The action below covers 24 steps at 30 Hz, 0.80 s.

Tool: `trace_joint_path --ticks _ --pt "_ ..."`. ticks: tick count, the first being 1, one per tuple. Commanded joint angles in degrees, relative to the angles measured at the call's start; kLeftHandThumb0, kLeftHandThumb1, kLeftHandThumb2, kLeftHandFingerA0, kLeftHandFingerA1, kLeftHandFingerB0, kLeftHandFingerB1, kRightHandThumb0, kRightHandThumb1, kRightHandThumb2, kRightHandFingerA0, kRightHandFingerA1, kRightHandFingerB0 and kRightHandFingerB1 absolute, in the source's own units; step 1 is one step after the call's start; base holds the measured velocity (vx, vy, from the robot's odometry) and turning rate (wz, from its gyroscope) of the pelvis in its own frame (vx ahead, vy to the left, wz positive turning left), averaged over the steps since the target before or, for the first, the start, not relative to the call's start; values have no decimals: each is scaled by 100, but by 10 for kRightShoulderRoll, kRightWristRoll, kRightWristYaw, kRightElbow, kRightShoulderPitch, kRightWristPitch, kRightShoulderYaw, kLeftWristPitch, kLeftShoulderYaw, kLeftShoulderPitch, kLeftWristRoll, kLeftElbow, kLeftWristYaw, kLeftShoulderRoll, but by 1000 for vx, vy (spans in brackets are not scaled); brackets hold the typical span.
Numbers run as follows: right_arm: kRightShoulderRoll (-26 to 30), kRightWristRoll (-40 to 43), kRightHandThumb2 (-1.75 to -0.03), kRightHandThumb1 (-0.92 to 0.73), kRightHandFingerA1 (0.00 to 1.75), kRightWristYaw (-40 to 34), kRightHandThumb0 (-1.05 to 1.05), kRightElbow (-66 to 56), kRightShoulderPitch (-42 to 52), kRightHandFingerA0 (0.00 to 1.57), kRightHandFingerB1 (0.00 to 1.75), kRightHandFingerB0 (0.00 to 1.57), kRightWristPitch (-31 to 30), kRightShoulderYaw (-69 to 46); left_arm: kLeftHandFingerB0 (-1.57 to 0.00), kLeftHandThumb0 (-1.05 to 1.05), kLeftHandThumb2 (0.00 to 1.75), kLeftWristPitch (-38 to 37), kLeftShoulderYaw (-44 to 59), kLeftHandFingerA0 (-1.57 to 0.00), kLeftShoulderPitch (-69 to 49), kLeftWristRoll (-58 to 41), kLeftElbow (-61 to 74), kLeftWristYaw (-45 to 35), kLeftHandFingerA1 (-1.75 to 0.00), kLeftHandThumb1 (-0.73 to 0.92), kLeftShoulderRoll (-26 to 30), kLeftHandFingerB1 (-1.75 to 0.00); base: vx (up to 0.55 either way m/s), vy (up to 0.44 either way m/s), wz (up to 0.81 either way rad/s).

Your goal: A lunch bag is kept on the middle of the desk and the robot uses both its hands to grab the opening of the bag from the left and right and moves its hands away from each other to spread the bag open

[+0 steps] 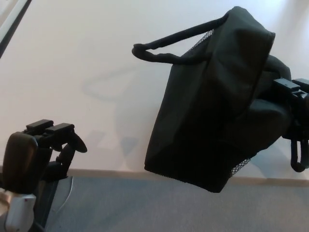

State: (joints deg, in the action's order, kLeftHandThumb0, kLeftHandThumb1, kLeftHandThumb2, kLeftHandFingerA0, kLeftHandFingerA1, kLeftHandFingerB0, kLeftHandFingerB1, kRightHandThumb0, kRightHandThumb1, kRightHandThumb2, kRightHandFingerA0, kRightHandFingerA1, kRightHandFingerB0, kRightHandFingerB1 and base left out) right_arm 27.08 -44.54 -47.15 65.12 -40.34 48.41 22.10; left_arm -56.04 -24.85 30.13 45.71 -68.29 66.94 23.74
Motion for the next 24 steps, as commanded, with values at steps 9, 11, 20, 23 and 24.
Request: trace_joint_path --ticks 9,11,20,23,24 --pt "-4 11 -56 -50 35 85 -54 -11 -118 44 30 27 -54 2 -18 2 82 76 -43 -23 19 70 47 91 -52 34 2 -49 0 0 0" --pt "-6 -8 -72 -42 42 97 -63 -15 -166 31 36 12 -95 12 -23 -2 55 87 -52 -27 25 79 57 101 -29 53 5 -29 0 0 0" --pt "-8 12 -56 -49 36 247 -58 -21 -313 46 31 33 -164 20 -19 -8 55 116 -60 -30 52 92 120 108 -31 50 21 -30 0 0 0" --pt "-13 25 -57 -53 34 263 -60 -14 -325 40 30 27 -173 12 -17 -7 56 97 -52 -23 50 80 138 86 -28 55 27 -30 0 0 0" --pt "-13 26 -75 -46 43 264 -65 -14 -324 33 38 18 -176 11 -6 -5 84 97 -50 -11 47 79 147 81 -47 37 31 -46 0 0 0"
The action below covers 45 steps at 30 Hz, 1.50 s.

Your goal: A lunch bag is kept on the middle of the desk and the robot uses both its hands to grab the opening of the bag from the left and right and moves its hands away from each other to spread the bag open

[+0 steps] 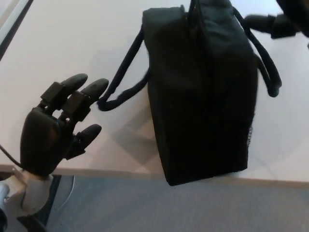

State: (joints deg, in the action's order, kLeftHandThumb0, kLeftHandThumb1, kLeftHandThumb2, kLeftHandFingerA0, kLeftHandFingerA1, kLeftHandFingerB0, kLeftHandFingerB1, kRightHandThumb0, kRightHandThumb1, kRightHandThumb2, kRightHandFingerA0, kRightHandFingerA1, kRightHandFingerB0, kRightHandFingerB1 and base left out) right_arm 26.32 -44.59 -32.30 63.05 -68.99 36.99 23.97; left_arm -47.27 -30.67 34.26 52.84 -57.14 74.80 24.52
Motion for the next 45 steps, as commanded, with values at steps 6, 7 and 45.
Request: trace_joint_path --ticks 6,7,45 --pt "1 36 -72 -42 43 130 -64 -7 -19 33 36 17 -64 -18 -8 0 54 50 20 -18 -5 20 73 17 -28 48 36 -28 0 0 0" --pt "4 37 -72 -42 43 131 -64 -11 -13 33 36 17 -64 -19 -8 0 54 47 22 -18 -8 17 77 14 -28 48 39 -28 0 0 0" --pt "-121 -40 -65 -71 29 -66 -51 -532 1157 10 18 8 355 -419 0 -30 115 -175 157 0 -796 -292 499 -117 -49 67 229 -48 0 0 0"
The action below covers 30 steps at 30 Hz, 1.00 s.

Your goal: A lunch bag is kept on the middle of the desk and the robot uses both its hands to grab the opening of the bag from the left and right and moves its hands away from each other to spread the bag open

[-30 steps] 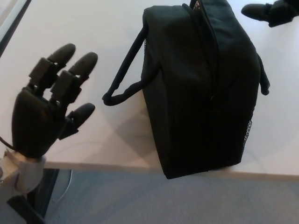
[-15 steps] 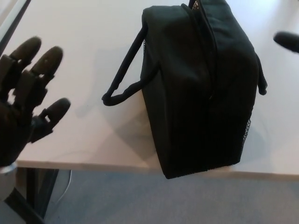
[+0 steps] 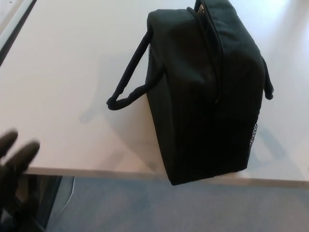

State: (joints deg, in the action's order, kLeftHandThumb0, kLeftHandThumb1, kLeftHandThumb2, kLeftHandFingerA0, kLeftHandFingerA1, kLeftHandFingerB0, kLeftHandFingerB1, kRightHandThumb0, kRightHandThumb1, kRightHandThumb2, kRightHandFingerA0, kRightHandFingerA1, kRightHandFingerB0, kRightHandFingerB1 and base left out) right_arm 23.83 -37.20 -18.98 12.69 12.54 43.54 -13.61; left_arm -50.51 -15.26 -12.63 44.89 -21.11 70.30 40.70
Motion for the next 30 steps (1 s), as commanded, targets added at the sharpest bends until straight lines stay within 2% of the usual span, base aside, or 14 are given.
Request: trace_joint_path --ticks 1,4,5,6,7,8,10,11,13,14,15,17,18,30 --pt "-94 -129 -65 -71 29 -212 -51 -23 348 10 18 8 280 -28 0 -30 115 -144 3 0 -334 -209 137 -73 -49 67 62 -48 0 0 0" --pt "-79 -184 -65 -72 29 -270 -55 -24 362 10 21 8 230 12 0 -29 116 -146 -11 0 -358 -208 136 -86 -49 67 53 -48 0 0 0" --pt "-78 -188 -108 -58 49 -262 -33 -28 359 0 49 0 205 31 0 -30 116 -143 -19 0 -371 -204 132 -94 -49 66 48 -48 0 0 0" --pt "-80 -184 -63 -79 34 -251 -58 -31 356 18 30 12 188 40 0 -31 115 -146 -25 0 -374 -202 126 -99 -49 65 43 -48 0 0 0" --pt "-80 -162 -109 -60 49 -222 -33 -27 346 0 49 0 185 44 0 -31 115 -150 -27 0 -367 -196 116 -102 -49 64 36 -48 0 0 0" --pt "-77 -141 -109 -60 49 -198 -33 -21 337 0 49 0 189 47 0 -31 115 -150 -25 0 -362 -192 110 -107 -49 64 29 -48 0 0 0" --pt "-65 -21 -110 -60 49 -79 -33 2 332 0 50 0 166 80 0 -32 114 -149 -27 0 -337 -193 73 -125 -49 62 18 -48 0 0 0" --pt "-61 13 -111 -59 49 -47 -33 -2 335 0 50 0 151 93 -16 -59 68 -147 -24 -18 -331 -194 66 -130 -28 91 16 -26 0 0 0" --pt "-45 89 -110 -58 49 15 -34 -20 341 0 49 0 115 118 -16 -60 67 -142 -21 -17 -318 -206 58 -152 -30 91 9 -27 3 1 3" --pt "-41 91 -64 -83 34 17 -62 -23 341 22 24 14 111 119 -16 -59 68 -138 -15 -19 -315 -201 57 -157 -29 92 5 -26 0 0 0" --pt "-37 87 -94 -65 46 17 -68 -28 342 17 38 7 109 118 -16 -57 68 -134 -5 -19 -305 -186 55 -156 -30 92 -1 -26 0 0 0" --pt "-32 91 -94 -65 47 18 -68 -36 349 17 38 5 109 120 -15 -57 68 -134 8 -18 -296 -168 56 -158 -31 92 -7 -26 0 0 0" --pt "-30 96 -94 -65 47 20 -68 -38 352 17 38 6 108 121 0 -30 117 -132 15 0 -300 -166 59 -163 -50 66 -9 -49 0 0 0" --pt "-29 109 -94 -64 48 33 -67 -48 364 18 39 6 103 119 0 -29 117 -154 65 0 -316 -202 58 -244 -49 68 -39 -49 0 0 0"
